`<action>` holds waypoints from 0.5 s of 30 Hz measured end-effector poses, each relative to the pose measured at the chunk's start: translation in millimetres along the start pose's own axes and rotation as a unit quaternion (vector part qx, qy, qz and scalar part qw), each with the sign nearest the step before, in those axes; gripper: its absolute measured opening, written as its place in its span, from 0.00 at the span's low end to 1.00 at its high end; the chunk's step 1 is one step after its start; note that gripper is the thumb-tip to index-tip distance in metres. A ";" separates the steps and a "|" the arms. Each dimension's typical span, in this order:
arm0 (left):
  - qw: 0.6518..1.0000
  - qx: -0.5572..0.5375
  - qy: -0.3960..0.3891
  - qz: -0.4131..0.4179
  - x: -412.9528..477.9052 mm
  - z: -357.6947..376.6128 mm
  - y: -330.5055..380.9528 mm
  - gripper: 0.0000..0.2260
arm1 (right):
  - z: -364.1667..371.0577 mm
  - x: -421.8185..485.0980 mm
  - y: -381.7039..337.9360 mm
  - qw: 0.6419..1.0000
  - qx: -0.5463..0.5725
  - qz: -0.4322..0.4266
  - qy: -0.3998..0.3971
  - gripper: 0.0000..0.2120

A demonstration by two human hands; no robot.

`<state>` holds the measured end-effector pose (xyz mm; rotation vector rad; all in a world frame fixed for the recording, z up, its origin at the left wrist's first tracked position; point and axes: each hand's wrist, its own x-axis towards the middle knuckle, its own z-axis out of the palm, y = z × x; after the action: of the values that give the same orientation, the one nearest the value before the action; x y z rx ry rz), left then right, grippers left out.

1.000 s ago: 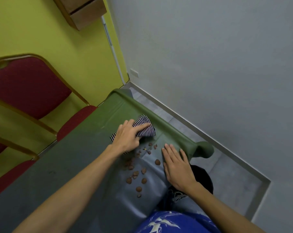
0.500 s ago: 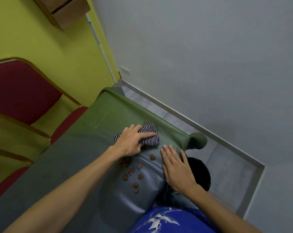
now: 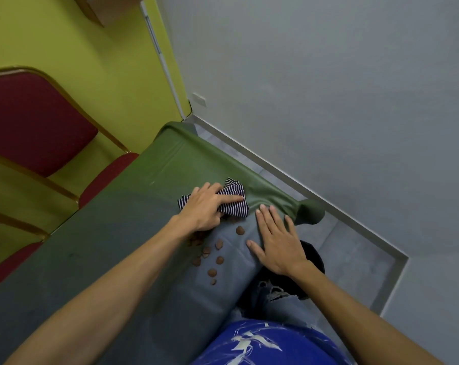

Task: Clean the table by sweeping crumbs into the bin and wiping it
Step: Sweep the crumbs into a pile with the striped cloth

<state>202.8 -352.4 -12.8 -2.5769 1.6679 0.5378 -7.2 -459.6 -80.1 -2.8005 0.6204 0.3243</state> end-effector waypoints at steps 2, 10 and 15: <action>1.000 -0.017 -0.001 -0.006 -4.5 0.4 0.8 0.33 | -2.0 0.6 -0.5 1.000 0.000 0.002 -0.007 0.39; 0.997 -0.013 -0.069 0.031 -19.1 -6.4 2.5 0.33 | -8.7 3.7 1.3 0.998 0.015 -0.006 -0.055 0.41; 0.999 -0.044 0.004 -0.023 -20.0 -6.4 6.8 0.34 | -19.6 7.6 10.4 0.996 0.030 -0.030 -0.080 0.44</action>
<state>191.1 -339.1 0.4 -2.6744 1.6169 0.6133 -2.0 -477.3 -65.8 -2.6962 0.4991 0.5037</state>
